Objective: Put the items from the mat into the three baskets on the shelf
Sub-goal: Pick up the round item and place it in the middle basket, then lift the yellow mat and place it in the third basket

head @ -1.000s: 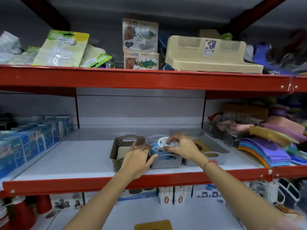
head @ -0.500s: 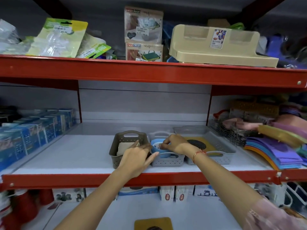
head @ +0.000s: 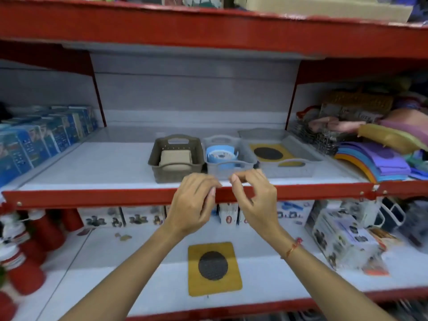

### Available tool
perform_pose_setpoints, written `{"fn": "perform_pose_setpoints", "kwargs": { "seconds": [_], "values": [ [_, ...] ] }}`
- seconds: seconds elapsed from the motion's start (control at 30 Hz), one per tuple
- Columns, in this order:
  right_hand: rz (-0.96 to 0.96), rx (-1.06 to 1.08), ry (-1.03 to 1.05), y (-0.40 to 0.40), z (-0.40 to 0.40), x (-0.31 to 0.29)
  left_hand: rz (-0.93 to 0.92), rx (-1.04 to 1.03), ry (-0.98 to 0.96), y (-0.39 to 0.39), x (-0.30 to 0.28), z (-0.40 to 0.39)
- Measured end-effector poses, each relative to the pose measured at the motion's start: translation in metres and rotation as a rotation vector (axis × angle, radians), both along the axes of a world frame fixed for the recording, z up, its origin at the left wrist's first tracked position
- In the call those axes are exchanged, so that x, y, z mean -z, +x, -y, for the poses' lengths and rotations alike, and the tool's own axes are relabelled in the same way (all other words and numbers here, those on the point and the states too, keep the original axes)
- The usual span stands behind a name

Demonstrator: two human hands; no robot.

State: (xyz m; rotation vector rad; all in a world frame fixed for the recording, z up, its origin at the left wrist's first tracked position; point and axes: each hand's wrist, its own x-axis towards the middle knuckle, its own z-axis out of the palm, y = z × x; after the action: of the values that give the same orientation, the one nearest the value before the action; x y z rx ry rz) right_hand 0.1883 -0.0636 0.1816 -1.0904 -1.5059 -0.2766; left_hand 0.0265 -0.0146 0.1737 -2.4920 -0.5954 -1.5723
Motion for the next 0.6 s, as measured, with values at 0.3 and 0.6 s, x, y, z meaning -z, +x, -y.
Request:
{"fn": "perform_pose_setpoints", "kwargs": {
  "seconds": [0.3, 0.6],
  "values": [
    [-0.058, -0.002, -0.724, 0.018, 0.017, 0.157, -0.134, -0.161, -0.798, -0.019, 0.166, 0.029],
    [0.138, -0.017, -1.475, 0.045, -0.001, 0.233, -0.217, -0.417, -1.518, -0.034, 0.233, 0.017]
  ]
}}
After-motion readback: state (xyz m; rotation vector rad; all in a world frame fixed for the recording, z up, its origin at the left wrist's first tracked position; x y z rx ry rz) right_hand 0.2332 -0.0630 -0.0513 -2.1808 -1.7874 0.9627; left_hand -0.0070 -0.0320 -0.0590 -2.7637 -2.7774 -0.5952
